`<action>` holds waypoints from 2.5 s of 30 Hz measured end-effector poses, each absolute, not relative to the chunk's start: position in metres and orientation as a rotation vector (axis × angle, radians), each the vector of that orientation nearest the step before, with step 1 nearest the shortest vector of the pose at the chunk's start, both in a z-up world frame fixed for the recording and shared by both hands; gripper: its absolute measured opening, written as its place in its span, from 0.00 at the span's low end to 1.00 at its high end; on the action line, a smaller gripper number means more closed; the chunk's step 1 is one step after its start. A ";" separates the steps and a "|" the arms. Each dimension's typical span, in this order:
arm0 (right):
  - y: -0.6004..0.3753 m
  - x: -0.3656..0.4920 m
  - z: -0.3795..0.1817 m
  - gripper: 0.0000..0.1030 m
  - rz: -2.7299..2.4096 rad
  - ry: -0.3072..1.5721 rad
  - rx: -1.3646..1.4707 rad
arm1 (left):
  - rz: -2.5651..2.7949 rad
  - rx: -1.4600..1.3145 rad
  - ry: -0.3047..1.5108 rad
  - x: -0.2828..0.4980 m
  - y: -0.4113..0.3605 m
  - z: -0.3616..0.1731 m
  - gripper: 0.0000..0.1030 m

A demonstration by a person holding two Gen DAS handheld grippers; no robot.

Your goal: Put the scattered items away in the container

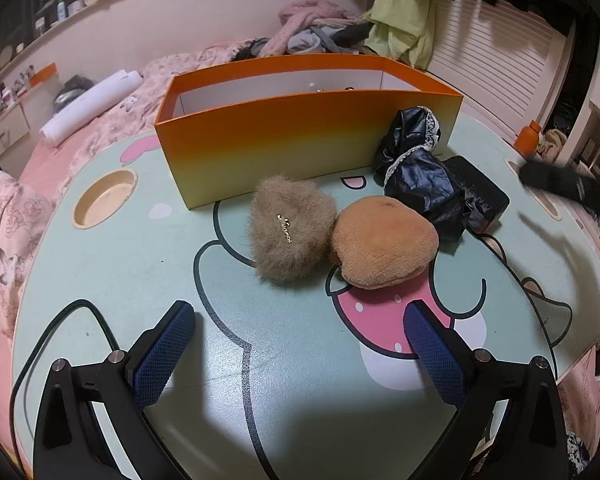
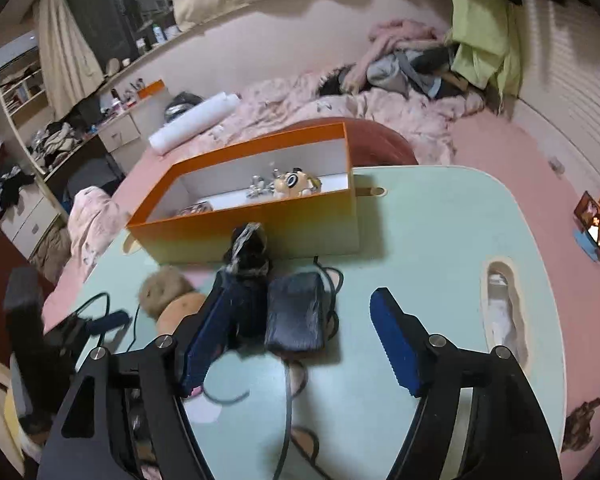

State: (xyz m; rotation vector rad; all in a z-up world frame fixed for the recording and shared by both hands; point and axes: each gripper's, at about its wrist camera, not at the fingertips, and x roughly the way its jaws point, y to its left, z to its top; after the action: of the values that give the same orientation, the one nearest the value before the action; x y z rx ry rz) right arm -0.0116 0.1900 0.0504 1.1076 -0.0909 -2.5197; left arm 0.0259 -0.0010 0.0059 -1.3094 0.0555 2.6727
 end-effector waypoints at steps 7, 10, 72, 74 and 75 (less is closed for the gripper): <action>0.178 0.019 0.024 0.71 -2.530 0.044 1.145 | 2.673 -1.310 0.056 0.027 -0.002 0.006 1.00; 0.173 0.016 0.012 0.71 -2.539 0.052 1.188 | 2.675 -1.310 0.057 0.027 -0.002 0.005 1.00; 0.161 0.045 -0.005 1.00 -2.618 0.177 0.954 | 2.456 -1.505 -0.141 -0.141 0.028 0.069 0.42; 0.161 0.045 -0.005 1.00 -2.618 0.178 0.954 | 2.488 -1.539 -0.109 -0.152 0.035 0.058 0.41; 0.161 0.045 -0.005 1.00 -2.618 0.177 0.954 | 2.503 -1.552 -0.092 -0.159 0.039 0.053 0.41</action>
State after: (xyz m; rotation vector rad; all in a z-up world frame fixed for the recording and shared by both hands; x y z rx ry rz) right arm 0.0454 0.1609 -0.0048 0.9541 0.1769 -2.6178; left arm -0.1587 0.0386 0.0526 -1.5521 -0.0919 2.5032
